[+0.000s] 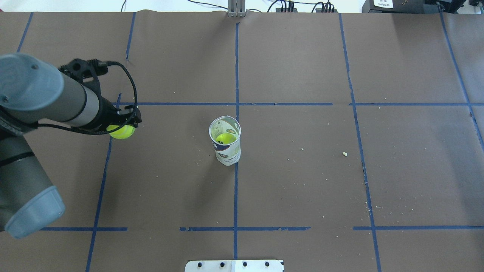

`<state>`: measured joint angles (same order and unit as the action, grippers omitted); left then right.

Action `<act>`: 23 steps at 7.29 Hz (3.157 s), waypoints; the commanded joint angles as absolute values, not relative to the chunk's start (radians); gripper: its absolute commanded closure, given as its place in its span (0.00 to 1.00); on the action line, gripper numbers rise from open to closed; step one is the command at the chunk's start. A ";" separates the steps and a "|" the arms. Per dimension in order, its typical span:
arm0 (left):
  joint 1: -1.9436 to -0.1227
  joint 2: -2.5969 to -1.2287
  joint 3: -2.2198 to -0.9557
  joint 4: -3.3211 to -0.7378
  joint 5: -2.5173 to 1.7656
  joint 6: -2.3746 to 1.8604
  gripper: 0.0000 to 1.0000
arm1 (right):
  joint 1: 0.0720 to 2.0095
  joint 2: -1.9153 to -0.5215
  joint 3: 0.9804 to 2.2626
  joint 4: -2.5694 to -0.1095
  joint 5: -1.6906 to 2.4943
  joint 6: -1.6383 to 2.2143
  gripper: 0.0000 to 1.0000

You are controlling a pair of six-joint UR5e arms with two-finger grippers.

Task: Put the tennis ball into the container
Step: 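Lift the tennis ball with the left gripper and carry it toward the cup, then position the ball over the clear cup and open the left gripper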

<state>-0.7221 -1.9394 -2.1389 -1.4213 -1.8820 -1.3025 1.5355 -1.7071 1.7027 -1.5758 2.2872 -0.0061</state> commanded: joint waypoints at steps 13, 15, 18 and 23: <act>-0.580 -2.554 -1.775 -1.112 -1.959 -1.535 0.79 | 1.536 -1.706 1.703 -1.575 2.287 -0.006 0.00; -0.578 -2.536 -1.790 -1.114 -1.959 -1.534 0.79 | 1.536 -1.707 1.703 -1.575 2.287 -0.006 0.00; -0.578 -2.537 -1.790 -1.115 -1.960 -1.532 0.61 | 1.536 -1.707 1.703 -1.575 2.287 -0.006 0.00; -0.581 -2.534 -1.809 -1.115 -1.960 -1.531 0.00 | 1.536 -1.706 1.703 -1.575 2.287 -0.006 0.00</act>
